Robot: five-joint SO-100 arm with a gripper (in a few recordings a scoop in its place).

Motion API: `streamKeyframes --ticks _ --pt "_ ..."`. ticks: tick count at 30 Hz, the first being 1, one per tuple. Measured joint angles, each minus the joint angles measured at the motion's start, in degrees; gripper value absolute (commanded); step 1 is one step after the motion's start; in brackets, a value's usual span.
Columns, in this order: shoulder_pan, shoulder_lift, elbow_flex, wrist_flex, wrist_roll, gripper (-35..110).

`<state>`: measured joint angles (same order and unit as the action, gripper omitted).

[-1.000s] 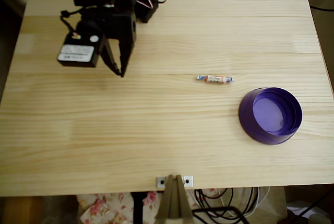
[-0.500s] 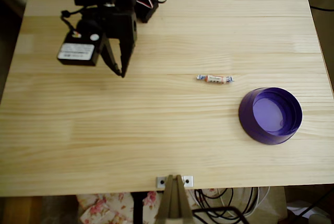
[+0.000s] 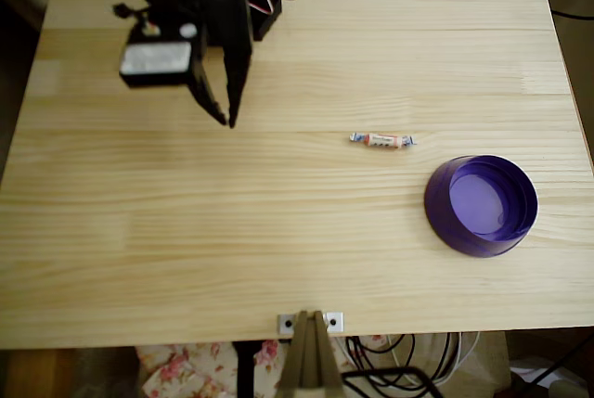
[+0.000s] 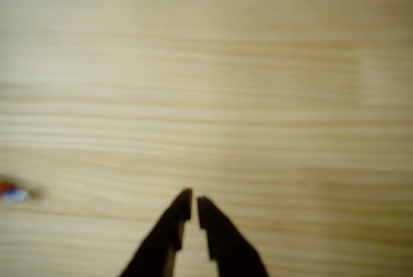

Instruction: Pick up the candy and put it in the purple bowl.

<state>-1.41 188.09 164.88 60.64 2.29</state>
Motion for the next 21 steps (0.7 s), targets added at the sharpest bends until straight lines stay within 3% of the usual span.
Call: streamKeyframes --ticks 10,21 --pt "-13.27 -0.7 -9.58 2.46 -6.59 -1" --pt "-24.79 -13.89 -19.34 5.54 -10.99 -1"
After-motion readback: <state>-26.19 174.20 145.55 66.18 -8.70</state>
